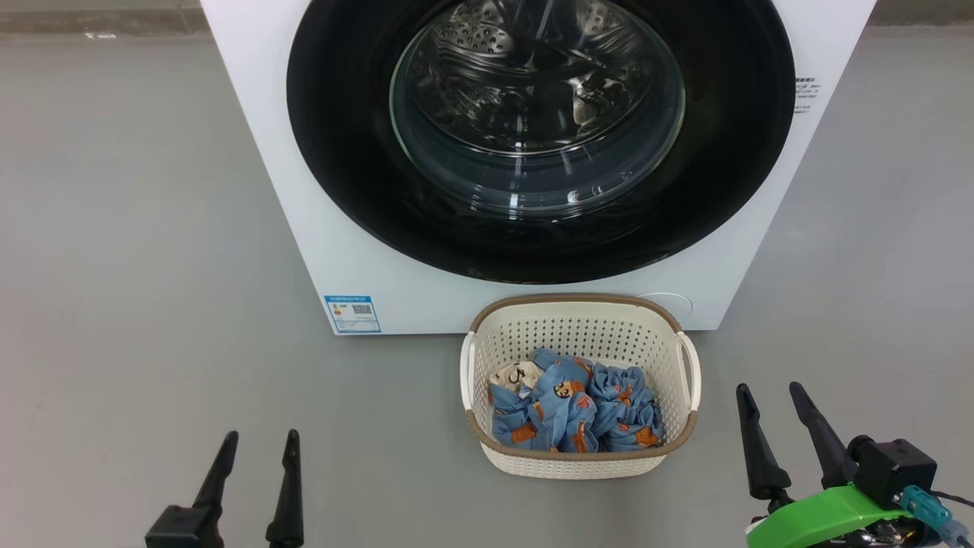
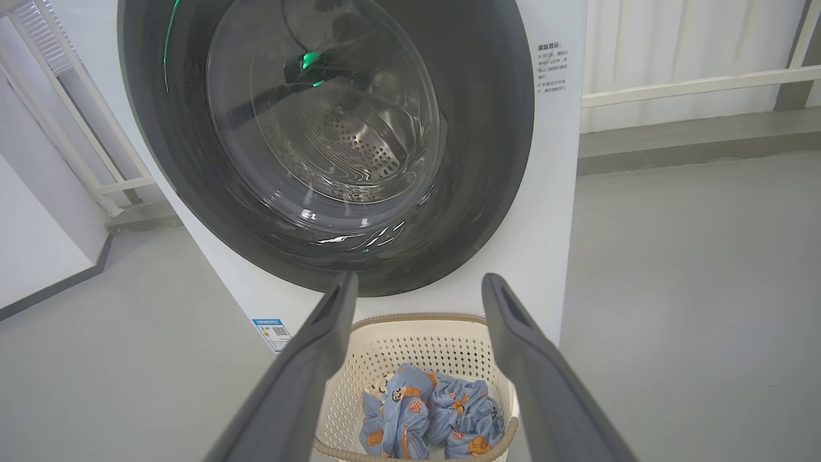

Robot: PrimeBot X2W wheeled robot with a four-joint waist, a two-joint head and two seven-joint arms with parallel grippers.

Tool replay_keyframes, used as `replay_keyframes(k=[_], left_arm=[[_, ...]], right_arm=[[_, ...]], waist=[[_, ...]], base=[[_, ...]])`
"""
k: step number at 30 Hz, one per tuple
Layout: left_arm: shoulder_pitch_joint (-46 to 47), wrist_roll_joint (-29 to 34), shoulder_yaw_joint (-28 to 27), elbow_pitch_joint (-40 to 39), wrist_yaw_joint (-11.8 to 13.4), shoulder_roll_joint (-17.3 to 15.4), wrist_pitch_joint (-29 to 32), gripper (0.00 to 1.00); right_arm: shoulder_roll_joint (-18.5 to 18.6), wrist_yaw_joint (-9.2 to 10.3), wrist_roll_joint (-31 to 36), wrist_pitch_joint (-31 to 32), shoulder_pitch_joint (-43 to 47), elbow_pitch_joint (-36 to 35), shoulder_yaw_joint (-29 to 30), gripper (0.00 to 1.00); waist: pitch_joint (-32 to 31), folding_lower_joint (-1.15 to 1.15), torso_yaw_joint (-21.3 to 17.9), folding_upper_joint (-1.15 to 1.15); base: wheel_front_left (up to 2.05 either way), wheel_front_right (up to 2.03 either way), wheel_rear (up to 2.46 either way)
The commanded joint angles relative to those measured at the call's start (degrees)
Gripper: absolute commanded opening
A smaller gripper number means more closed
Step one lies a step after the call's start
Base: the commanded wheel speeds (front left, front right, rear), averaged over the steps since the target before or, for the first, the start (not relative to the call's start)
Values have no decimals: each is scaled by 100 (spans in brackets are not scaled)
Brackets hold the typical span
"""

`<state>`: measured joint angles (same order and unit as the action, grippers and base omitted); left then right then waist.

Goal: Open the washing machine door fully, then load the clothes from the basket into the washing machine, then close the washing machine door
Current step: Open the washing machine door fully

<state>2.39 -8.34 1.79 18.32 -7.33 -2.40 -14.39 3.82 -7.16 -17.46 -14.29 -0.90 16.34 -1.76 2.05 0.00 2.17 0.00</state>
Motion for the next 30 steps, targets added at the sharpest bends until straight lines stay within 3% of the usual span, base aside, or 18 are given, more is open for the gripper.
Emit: replay_keyframes(k=[1,11,30], left_arm=[[259,50,-190,-102,16,-51,-61,100],[300,100,-118,-67,85,-49,-61,100],[351,-18,145,-61,135,-48,-61,100]], right_arm=[[39,-33,82,-71,-179,-155,-124,100],[33,-33,78,-71,-185,-157,-78,100],[13,-33,60,-71,-214,-151,-82,100]], waist=[[6,0,-4,0],[26,0,-41,0],[52,0,-86,0]], base=[[12,16,-28],[57,57,-114],[121,121,-241]])
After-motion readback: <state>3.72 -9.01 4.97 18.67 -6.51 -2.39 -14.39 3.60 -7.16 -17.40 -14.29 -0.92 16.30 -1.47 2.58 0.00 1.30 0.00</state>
